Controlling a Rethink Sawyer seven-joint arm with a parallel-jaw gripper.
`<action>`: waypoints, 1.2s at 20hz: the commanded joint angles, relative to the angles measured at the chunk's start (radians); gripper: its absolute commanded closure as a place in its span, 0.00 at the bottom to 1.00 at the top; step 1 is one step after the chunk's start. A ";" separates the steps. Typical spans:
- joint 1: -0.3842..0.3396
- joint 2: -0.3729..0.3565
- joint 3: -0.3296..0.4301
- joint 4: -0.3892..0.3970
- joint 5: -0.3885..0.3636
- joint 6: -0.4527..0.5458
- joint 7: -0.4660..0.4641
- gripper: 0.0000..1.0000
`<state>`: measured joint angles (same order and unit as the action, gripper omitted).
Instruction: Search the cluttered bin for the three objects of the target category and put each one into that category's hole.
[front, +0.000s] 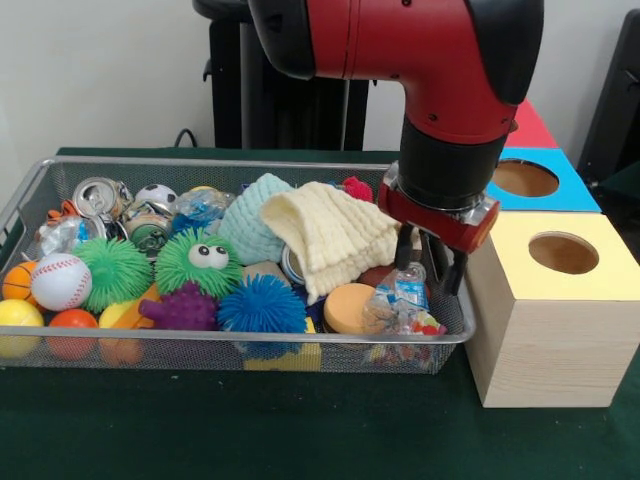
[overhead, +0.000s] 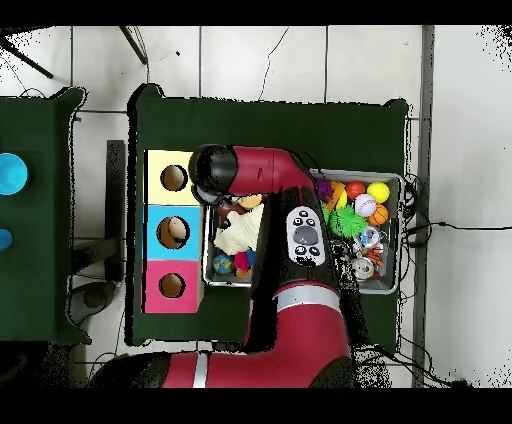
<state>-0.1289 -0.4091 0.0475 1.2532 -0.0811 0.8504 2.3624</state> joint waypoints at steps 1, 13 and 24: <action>-0.051 -0.026 0.090 -0.003 -0.056 0.115 -0.206 0.00; -0.060 0.005 0.103 -0.029 -0.086 0.084 -0.186 0.00; -0.041 0.022 0.106 -0.009 -0.089 0.028 -0.148 0.00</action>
<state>-0.1645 -0.4201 0.0546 1.2491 -0.1168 0.8825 2.3624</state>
